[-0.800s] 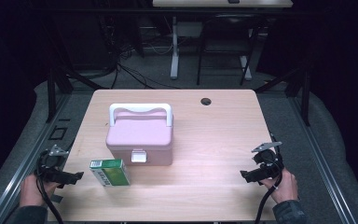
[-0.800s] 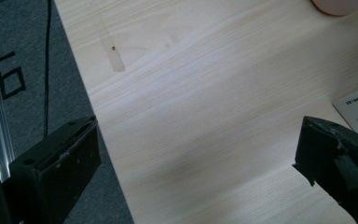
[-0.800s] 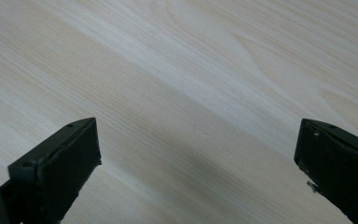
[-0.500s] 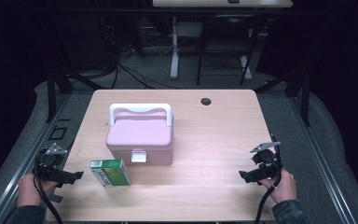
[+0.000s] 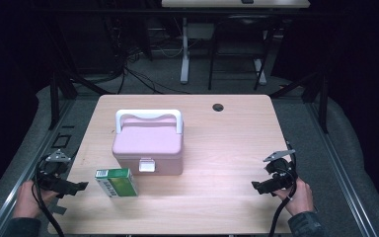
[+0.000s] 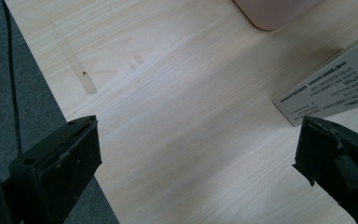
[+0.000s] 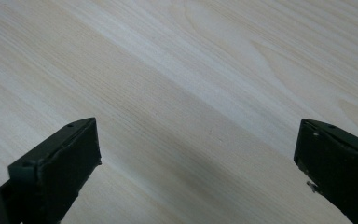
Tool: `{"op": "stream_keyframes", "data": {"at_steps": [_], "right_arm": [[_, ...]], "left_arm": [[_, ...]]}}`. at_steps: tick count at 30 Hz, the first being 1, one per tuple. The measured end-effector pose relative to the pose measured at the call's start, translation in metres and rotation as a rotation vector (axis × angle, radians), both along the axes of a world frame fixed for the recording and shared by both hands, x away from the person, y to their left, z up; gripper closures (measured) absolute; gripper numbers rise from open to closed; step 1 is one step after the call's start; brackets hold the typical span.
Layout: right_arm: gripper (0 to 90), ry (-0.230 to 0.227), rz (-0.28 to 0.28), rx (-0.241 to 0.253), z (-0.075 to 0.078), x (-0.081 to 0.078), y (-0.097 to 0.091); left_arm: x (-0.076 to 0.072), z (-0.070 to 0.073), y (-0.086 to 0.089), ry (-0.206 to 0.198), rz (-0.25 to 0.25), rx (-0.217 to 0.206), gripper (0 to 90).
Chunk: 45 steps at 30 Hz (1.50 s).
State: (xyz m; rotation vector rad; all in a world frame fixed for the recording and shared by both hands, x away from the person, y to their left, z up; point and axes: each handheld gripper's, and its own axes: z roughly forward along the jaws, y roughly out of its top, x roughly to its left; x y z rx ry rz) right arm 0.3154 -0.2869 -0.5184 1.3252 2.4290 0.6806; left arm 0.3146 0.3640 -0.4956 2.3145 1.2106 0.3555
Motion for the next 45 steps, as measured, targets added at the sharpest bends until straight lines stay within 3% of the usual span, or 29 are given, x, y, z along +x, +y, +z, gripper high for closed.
{"op": "stream_keyframes", "data": {"at_steps": [10, 13, 19, 28, 36, 39, 40, 45], "right_arm": [[0.0, 0.013, -0.008, 0.004, -0.002, 0.003, -0.004], [0.0, 0.023, -0.008, -0.006, -0.003, 0.002, -0.003], [0.0, 0.028, -0.006, -0.001, -0.004, 0.000, -0.002], [0.0, 0.034, -0.006, -0.005, -0.005, 0.000, -0.002], [0.0, 0.044, -0.002, -0.005, -0.006, 0.000, -0.003], [0.0, 0.041, -0.002, -0.010, -0.005, 0.000, -0.002], [0.0, 0.041, 0.000, -0.010, -0.005, 0.000, -0.003], [0.0, 0.046, 0.000, -0.007, -0.006, 0.000, -0.002]], "left_arm": [[-0.001, 0.030, -0.004, -0.016, -0.072, -0.007, 0.3], [0.000, 0.038, -0.008, 0.014, -0.097, 0.017, 0.4], [-0.003, 0.056, -0.017, 0.009, -0.159, 0.006, 0.3], [0.000, 0.078, -0.038, 0.025, -0.240, 0.037, 0.6], [0.002, 0.087, -0.070, 0.041, -0.351, 0.133, 0.1], [0.003, 0.086, -0.078, 0.049, -0.373, 0.157, 0.1], [0.005, 0.085, -0.085, 0.064, -0.401, 0.195, 0.1], [0.007, 0.080, -0.102, 0.094, -0.469, 0.258, 0.1]]}}
